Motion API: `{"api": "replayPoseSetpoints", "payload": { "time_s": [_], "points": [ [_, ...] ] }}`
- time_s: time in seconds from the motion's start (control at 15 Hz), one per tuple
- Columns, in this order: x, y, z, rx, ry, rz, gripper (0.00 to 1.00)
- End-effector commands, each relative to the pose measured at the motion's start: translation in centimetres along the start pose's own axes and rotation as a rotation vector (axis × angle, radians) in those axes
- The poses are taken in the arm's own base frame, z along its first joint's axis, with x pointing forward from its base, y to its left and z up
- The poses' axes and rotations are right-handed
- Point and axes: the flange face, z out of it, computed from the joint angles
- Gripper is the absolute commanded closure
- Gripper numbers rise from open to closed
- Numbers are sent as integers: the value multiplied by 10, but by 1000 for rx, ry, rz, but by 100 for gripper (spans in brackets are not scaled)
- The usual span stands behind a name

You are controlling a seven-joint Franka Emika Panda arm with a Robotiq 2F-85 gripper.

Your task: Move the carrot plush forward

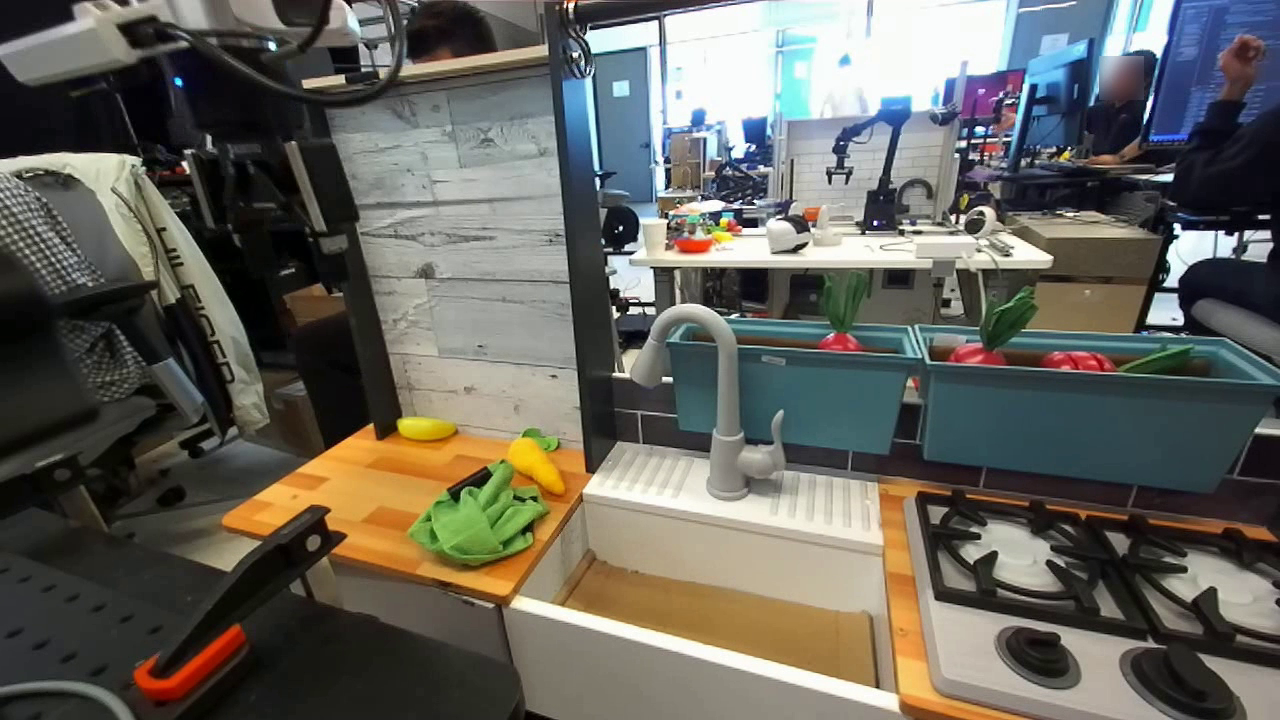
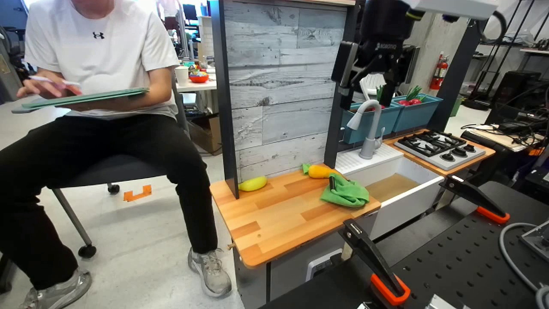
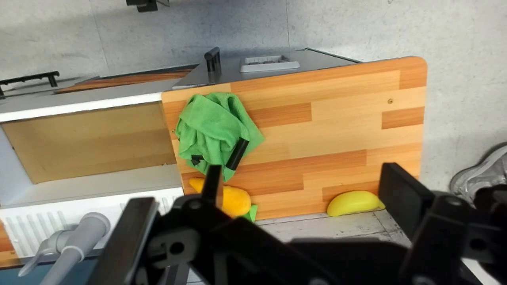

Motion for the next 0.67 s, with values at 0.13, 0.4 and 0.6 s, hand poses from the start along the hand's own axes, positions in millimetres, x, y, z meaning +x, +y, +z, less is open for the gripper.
{"api": "replayPoseSetpoints", "payload": {
  "time_s": [0.13, 0.4, 0.6],
  "points": [
    [55, 8, 44, 63, -22, -92, 0],
    [91, 16, 83, 82, -51, -150, 0],
    [113, 20, 117, 93, -78, -192, 0]
  ]
}}
